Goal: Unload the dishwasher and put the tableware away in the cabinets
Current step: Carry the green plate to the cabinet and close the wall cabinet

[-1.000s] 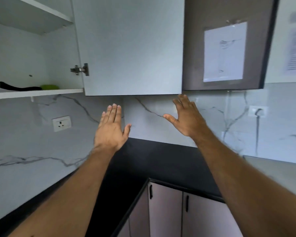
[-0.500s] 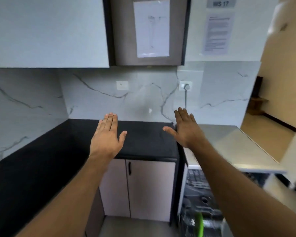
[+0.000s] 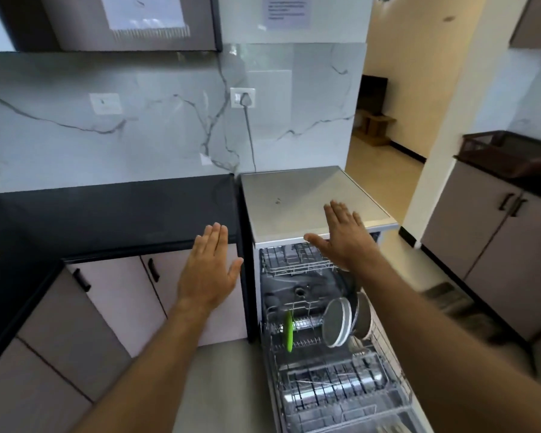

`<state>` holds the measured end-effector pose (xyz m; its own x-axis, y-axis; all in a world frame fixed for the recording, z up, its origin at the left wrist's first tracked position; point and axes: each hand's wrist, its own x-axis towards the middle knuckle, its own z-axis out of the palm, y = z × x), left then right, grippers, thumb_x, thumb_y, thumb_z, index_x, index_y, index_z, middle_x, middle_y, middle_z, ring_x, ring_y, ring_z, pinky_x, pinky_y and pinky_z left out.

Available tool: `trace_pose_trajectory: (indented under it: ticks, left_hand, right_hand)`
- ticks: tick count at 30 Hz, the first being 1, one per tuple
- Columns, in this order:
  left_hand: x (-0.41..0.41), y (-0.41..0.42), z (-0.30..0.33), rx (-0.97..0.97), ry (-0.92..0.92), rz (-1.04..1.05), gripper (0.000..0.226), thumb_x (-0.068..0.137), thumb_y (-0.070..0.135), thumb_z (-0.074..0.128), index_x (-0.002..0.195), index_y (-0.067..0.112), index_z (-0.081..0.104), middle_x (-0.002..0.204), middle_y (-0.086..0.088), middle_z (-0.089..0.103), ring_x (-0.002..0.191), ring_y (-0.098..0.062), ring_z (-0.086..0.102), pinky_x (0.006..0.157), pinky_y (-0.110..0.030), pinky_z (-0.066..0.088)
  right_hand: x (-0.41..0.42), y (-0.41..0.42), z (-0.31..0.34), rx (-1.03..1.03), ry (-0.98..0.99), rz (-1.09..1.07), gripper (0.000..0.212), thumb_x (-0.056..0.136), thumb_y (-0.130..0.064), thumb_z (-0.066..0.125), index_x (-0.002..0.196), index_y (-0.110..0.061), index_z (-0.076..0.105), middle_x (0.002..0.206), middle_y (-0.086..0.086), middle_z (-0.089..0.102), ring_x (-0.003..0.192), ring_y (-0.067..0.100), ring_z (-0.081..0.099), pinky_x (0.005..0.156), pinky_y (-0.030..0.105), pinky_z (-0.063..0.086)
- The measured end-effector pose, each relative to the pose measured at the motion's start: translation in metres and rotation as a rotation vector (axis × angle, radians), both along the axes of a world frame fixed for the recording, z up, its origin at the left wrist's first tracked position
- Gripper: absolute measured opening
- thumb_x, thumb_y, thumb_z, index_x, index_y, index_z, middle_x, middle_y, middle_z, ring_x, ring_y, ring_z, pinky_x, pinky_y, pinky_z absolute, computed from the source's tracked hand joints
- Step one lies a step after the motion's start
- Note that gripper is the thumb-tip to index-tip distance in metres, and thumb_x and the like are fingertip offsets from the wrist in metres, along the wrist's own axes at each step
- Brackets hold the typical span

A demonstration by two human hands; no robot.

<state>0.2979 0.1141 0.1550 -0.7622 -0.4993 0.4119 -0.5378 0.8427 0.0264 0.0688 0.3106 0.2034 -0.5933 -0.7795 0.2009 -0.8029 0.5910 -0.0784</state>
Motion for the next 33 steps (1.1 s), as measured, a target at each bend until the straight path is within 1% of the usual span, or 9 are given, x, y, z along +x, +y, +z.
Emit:
trace_pose_trajectory:
  ticks: [5, 9, 13, 16, 18, 24, 27, 29, 33]
  left_hand:
    - [-0.048, 0.016, -0.034, 0.08, -0.031, -0.099, 0.081, 0.094, 0.059, 0.014, 0.155, 0.006, 0.014, 0.162, -0.012, 0.015, 0.151, -0.025, 0.009, 0.123, -0.039, 0.012]
    - [-0.081, 0.025, -0.072, 0.144, -0.044, -0.172, 0.08, 0.095, 0.06, 0.014, 0.156, 0.007, 0.012, 0.163, -0.009, 0.013, 0.151, -0.022, 0.006, 0.122, -0.036, 0.008]
    - [-0.102, 0.029, -0.107, 0.197, -0.136, -0.241, 0.081, 0.093, 0.062, 0.009, 0.155, 0.009, 0.006, 0.163, -0.008, 0.007, 0.151, -0.021, 0.001, 0.121, -0.035, 0.0]
    - [-0.108, 0.03, -0.121, 0.229, -0.147, -0.276, 0.083, 0.091, 0.062, 0.005, 0.156, 0.011, 0.005, 0.163, -0.006, 0.005, 0.15, -0.02, -0.005, 0.119, -0.035, -0.003]
    - [-0.114, 0.028, -0.131, 0.262, -0.155, -0.27, 0.084, 0.089, 0.062, 0.004, 0.156, 0.012, 0.004, 0.163, -0.005, 0.001, 0.148, -0.017, -0.009, 0.119, -0.033, -0.004]
    - [-0.129, 0.023, -0.169, 0.322, -0.216, -0.217, 0.08, 0.092, 0.06, 0.011, 0.157, 0.013, 0.006, 0.164, -0.004, 0.006, 0.151, -0.017, -0.005, 0.12, -0.033, -0.004]
    - [-0.138, 0.024, -0.183, 0.348, -0.249, -0.187, 0.072, 0.1, 0.053, 0.025, 0.157, 0.015, 0.002, 0.164, -0.003, 0.002, 0.15, -0.016, -0.009, 0.119, -0.032, -0.006]
    - [-0.149, 0.025, -0.19, 0.365, -0.255, -0.159, 0.071, 0.102, 0.05, 0.032, 0.156, 0.016, 0.003, 0.164, -0.003, 0.004, 0.149, -0.015, -0.009, 0.12, -0.033, -0.002]
    - [-0.172, 0.029, -0.207, 0.378, -0.299, -0.108, 0.069, 0.102, 0.05, 0.028, 0.156, 0.015, 0.005, 0.164, -0.004, 0.007, 0.15, -0.016, -0.003, 0.121, -0.035, 0.002]
  right_hand:
    - [-0.023, 0.032, -0.029, 0.08, -0.058, -0.117, 0.097, 0.089, -0.076, 0.016, 0.156, -0.011, -0.008, 0.164, 0.007, -0.011, 0.151, 0.019, -0.012, 0.123, 0.039, -0.006]
    - [-0.037, 0.048, -0.063, 0.107, -0.081, -0.179, 0.098, 0.086, -0.078, 0.014, 0.157, -0.013, -0.006, 0.164, 0.006, -0.01, 0.15, 0.018, -0.012, 0.12, 0.036, -0.008]
    - [-0.049, 0.058, -0.093, 0.115, -0.142, -0.234, 0.097, 0.087, -0.078, 0.016, 0.157, -0.014, -0.004, 0.164, 0.005, -0.008, 0.151, 0.018, -0.01, 0.122, 0.038, -0.006]
    - [-0.052, 0.063, -0.112, 0.133, -0.175, -0.254, 0.098, 0.086, -0.078, 0.015, 0.157, -0.015, -0.004, 0.165, 0.005, -0.006, 0.151, 0.018, -0.008, 0.122, 0.038, -0.004]
    - [-0.057, 0.064, -0.125, 0.145, -0.206, -0.263, 0.094, 0.089, -0.075, 0.02, 0.157, -0.015, -0.004, 0.165, 0.005, -0.006, 0.151, 0.018, -0.008, 0.122, 0.037, -0.005]
    - [-0.086, 0.065, -0.159, 0.192, -0.306, -0.252, 0.091, 0.092, -0.071, 0.026, 0.157, -0.015, -0.003, 0.164, 0.005, -0.005, 0.151, 0.02, -0.008, 0.12, 0.037, -0.006]
    - [-0.105, 0.062, -0.174, 0.221, -0.343, -0.228, 0.089, 0.094, -0.069, 0.027, 0.157, -0.014, -0.002, 0.164, 0.006, -0.004, 0.151, 0.021, -0.006, 0.121, 0.039, -0.005]
    - [-0.121, 0.06, -0.185, 0.241, -0.366, -0.196, 0.087, 0.094, -0.067, 0.028, 0.157, -0.014, -0.001, 0.165, 0.006, -0.004, 0.151, 0.021, -0.006, 0.122, 0.041, -0.003]
    - [-0.155, 0.054, -0.208, 0.265, -0.402, -0.146, 0.086, 0.095, -0.066, 0.03, 0.157, -0.014, 0.001, 0.165, 0.007, -0.002, 0.152, 0.022, -0.005, 0.119, 0.039, -0.005]
